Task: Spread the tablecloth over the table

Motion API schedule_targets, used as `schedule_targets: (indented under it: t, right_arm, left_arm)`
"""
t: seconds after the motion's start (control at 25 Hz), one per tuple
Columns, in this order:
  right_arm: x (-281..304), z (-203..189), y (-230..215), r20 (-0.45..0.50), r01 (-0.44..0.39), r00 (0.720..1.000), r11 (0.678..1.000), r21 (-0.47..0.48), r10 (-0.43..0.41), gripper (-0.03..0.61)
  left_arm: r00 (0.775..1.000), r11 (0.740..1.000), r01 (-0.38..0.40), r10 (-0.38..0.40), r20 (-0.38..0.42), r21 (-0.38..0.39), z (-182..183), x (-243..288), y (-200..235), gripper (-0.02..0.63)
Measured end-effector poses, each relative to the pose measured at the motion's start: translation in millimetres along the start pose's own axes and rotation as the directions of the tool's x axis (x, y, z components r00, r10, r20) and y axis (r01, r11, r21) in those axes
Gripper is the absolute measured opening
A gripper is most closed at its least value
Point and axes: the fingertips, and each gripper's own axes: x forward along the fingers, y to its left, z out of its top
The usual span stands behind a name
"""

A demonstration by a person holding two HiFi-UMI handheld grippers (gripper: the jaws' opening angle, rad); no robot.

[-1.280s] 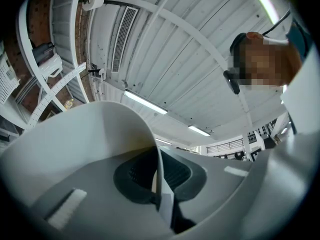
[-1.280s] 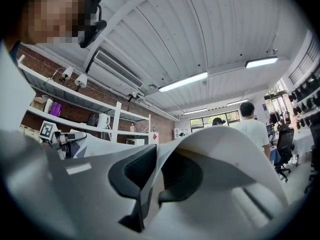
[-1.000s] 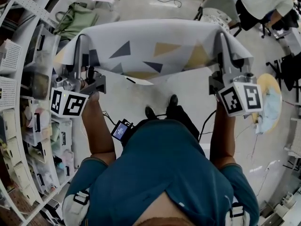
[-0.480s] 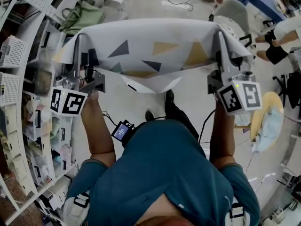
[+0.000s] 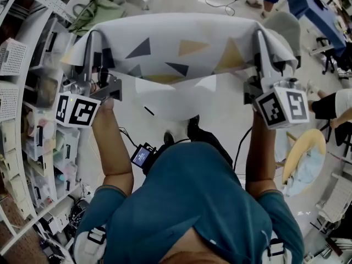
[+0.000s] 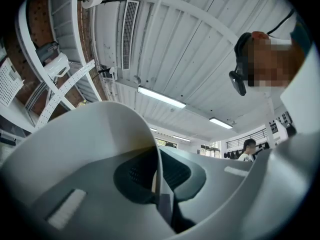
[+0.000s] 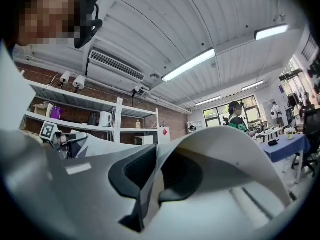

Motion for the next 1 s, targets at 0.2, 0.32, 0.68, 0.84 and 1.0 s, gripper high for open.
schedule_targets:
  t: [0.2,0.32,0.68,0.84,1.0]
  right_arm:
    - [53,-4,-24,0.004,-0.021,1.0,1.0,-0.004,0.021,0.031]
    - [85,-5,-39,0.012,-0.034,0.999,0.999,-0.007,0.034,0.029]
    - [176,1,-65,0.028,-0.08,0.996,0.996,-0.03,0.081,0.028]
    - [203,5,-72,0.053,-0.083,0.995,0.996,-0.032,0.084,0.028]
    - [229,7,-78,0.079,-0.084,0.993,0.996,-0.026,0.086,0.028]
  left_arm:
    - [1.0,1.0,-0.03,0.03,0.006,-0.001,-14,41,27,0.003]
    - [0.999,0.999,-0.05,0.05,0.012,-0.005,-22,65,43,0.003]
    - [0.995,0.995,-0.098,0.098,0.029,-0.013,-29,128,87,0.003]
    - [0.993,0.995,-0.101,0.103,0.053,-0.024,-24,150,104,0.003]
    - [0.992,0.993,-0.112,0.113,0.063,-0.022,-20,167,121,0.003]
